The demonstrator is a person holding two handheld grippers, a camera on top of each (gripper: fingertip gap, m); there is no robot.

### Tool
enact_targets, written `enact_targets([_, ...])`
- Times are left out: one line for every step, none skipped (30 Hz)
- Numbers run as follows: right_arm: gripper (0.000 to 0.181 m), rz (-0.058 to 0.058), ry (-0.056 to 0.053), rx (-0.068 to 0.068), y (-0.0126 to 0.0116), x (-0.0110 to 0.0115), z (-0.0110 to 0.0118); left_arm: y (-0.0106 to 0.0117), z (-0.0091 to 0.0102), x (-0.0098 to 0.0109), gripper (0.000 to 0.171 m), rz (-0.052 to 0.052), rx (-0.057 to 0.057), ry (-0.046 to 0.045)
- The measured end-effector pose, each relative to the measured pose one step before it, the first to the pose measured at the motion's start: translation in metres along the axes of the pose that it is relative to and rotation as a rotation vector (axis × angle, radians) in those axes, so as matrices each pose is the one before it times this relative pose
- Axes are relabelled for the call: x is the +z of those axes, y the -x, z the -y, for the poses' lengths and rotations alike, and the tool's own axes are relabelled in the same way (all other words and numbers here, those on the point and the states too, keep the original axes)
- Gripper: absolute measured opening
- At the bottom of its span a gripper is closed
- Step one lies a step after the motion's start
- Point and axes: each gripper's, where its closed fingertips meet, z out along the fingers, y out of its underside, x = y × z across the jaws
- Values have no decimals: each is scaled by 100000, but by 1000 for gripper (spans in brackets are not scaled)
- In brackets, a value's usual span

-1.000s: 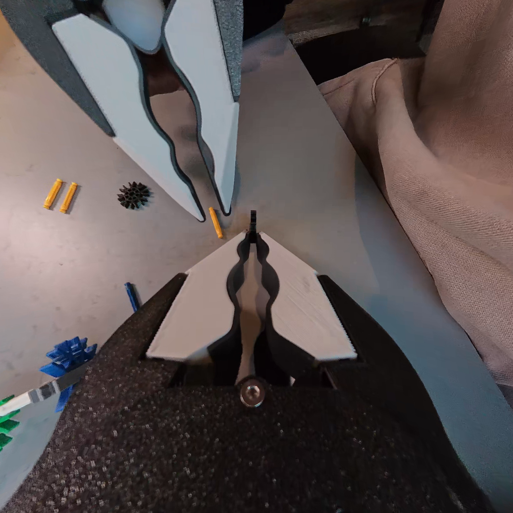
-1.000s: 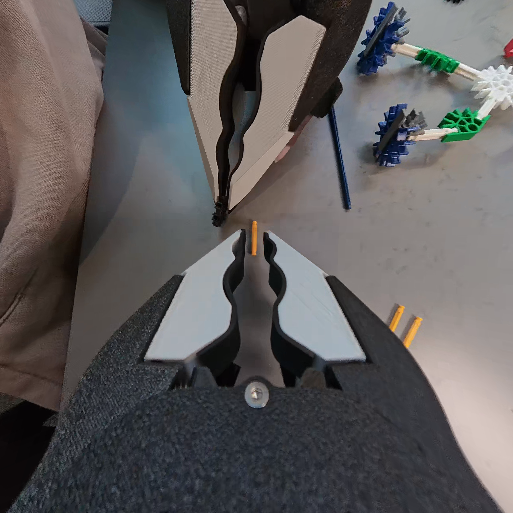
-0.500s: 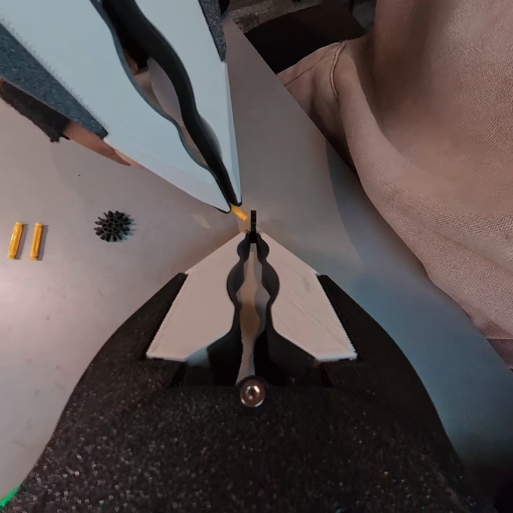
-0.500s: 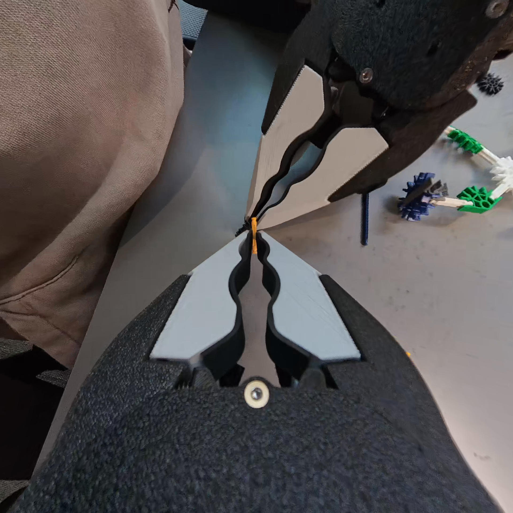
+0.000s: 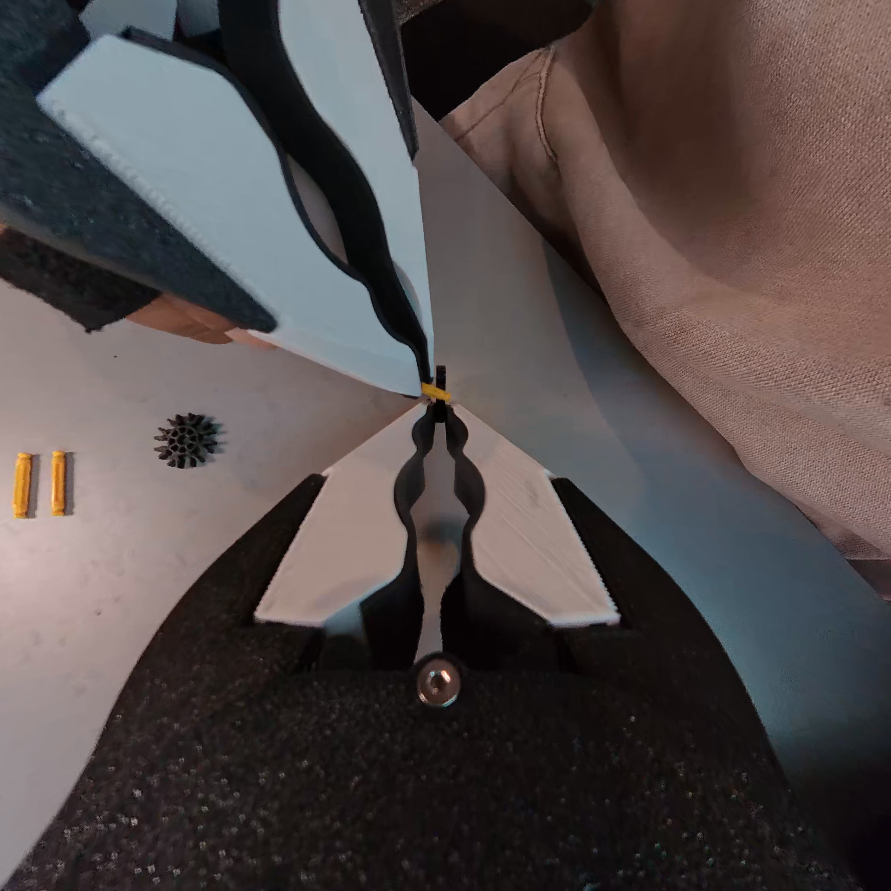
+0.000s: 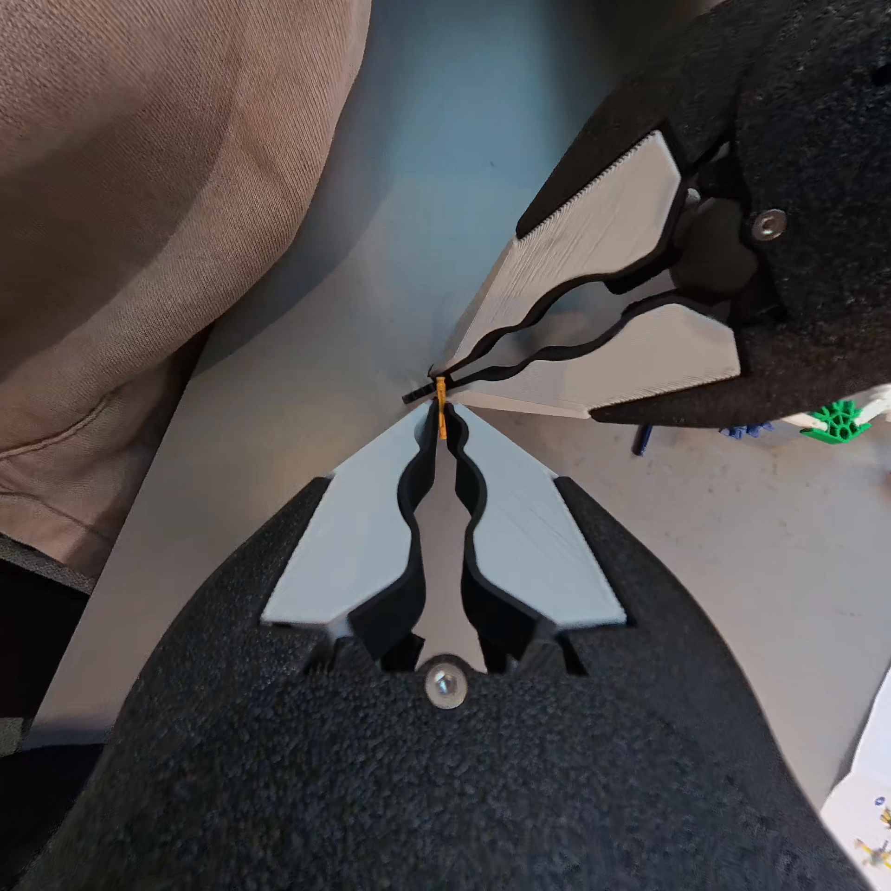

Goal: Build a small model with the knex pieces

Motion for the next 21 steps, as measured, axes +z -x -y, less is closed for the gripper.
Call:
enact_targets([1,139,1712,-1548,76,81,-56,-125,8,82,2,-1140,883,392])
enact_targets([1,757,505,-1320,208,44,137,-78,31,74,2,-1051,528,217])
enact_targets([1,-136,-254,-1073,97,33,275,-14,46,49,2,-798,-34,146])
enact_targets([1,-721,1701,-1627,32,41,-43,-17,23,23,2,-797,-461,159])
enact_targets([1,-1345,1912,-2039,-42,-46,-88,54,2,-5,2,-137,-546,67])
enact_targets([1,-1417,1907,-1938,-42,-50,-71,98,4,-31,2,385,-286,-191])
enact_targets([1,-1051,1566,-1670,27,-23,-22,49,31,-20,2,152,-360,-427])
enact_targets([1,-956,1347,-1718,48,10,25,7,31,-3,2,-197,-715,-530])
enact_targets([1,-1087,1555,-1777,48,-5,34,-12,40,12,2,-182,-633,-487])
enact_targets([0,-1282,1668,-1835,14,3,31,5,24,2,2,77,-341,-273])
enact_targets([0,-1495,1732,-1895,0,-7,31,5,7,-5,2,252,-136,5])
enact_targets([0,-1342,1710,-1490,20,4,37,14,16,0,2,497,211,37])
enact_targets([0,-1192,1721,-1252,54,10,18,31,30,7,2,780,468,-106])
enact_targets([0,-1571,2042,-1369,27,24,-41,50,20,15,2,856,148,-186])
enact_targets([0,-1570,2377,-1284,39,15,-96,45,33,15,2,643,-350,-288])
enact_targets([0,-929,1913,-1260,109,-23,1,-4,58,16,2,36,-824,-513])
enact_targets([0,-1174,2060,-1205,30,-15,-21,-23,35,15,2,-448,-987,-490])
enact_targets([0,-932,1981,-964,7,-14,-23,-6,15,0,1,-635,-806,-338])
enact_targets([0,-346,1807,-342,18,-22,-42,3,11,4,1,-531,-463,-257])
enact_targets([0,-195,1437,-285,44,-17,-31,2,40,7,1,-248,-177,-172])
enact_targets([0,-80,1340,-206,74,-26,-8,-10,43,26,1,109,-93,-115])
